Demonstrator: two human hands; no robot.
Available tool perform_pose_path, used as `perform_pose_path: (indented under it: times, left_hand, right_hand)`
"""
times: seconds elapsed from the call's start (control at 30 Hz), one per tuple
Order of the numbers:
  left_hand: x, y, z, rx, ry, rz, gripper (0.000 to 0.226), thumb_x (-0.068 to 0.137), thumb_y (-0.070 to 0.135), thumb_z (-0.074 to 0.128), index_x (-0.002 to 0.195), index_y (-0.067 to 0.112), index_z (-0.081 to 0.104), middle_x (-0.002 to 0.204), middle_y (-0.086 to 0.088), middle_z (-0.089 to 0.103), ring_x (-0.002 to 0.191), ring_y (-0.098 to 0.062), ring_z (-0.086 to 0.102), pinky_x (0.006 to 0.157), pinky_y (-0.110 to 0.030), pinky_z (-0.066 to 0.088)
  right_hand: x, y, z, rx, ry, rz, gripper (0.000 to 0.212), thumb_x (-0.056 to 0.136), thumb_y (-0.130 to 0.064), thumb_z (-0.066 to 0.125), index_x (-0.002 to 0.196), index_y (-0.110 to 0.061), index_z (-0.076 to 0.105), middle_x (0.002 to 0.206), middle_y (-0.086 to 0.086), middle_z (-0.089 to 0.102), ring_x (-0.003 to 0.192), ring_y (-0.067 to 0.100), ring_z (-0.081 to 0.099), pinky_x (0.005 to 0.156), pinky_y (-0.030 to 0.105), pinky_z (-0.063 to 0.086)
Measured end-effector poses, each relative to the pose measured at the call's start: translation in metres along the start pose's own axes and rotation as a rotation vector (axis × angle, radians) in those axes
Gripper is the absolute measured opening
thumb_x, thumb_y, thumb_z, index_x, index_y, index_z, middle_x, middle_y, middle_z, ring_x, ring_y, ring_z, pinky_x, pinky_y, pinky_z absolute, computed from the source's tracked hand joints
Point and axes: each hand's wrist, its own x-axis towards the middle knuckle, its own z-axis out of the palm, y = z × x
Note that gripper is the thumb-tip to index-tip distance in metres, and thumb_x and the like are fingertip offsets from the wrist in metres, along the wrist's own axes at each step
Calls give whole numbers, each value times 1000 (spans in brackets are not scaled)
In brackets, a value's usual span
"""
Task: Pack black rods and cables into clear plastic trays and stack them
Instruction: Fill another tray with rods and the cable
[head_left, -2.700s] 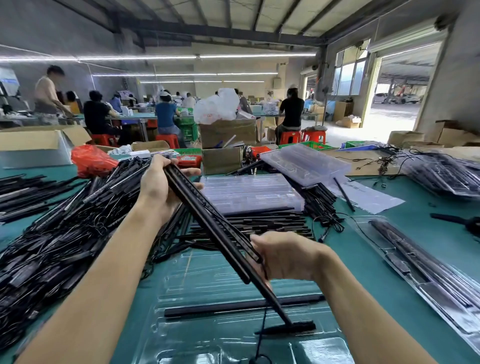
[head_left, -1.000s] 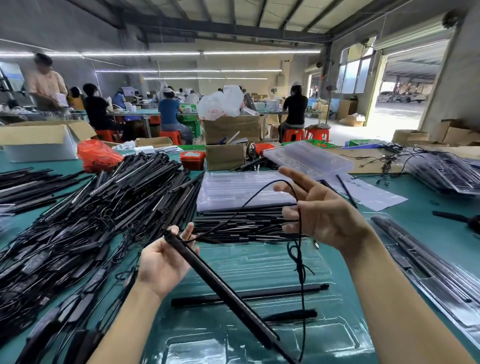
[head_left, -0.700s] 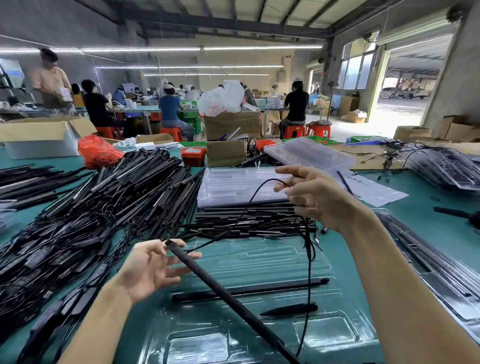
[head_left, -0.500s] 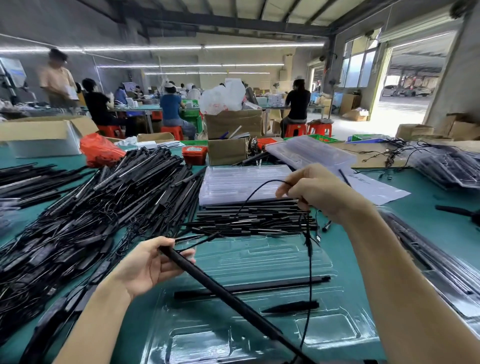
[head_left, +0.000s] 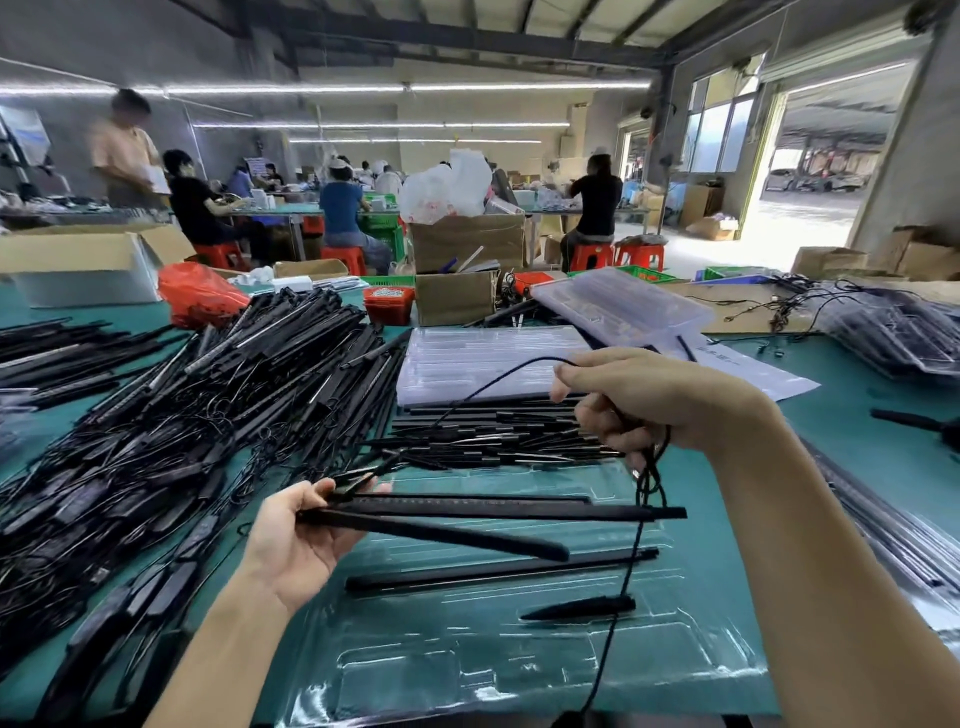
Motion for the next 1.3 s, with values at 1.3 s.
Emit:
perform_pose_path:
  times: [1.3]
  left_hand:
    - [-31, -54, -1, 734, 107, 330, 6, 95, 0, 61, 94, 6, 61, 98, -15, 62, 77, -20, 70, 75, -47, 61]
  right_hand:
    - [-19, -12, -6, 612, -202, -645, 24, 83, 7, 55, 100, 1, 70, 95, 17, 70, 86, 24, 71, 69, 27, 57]
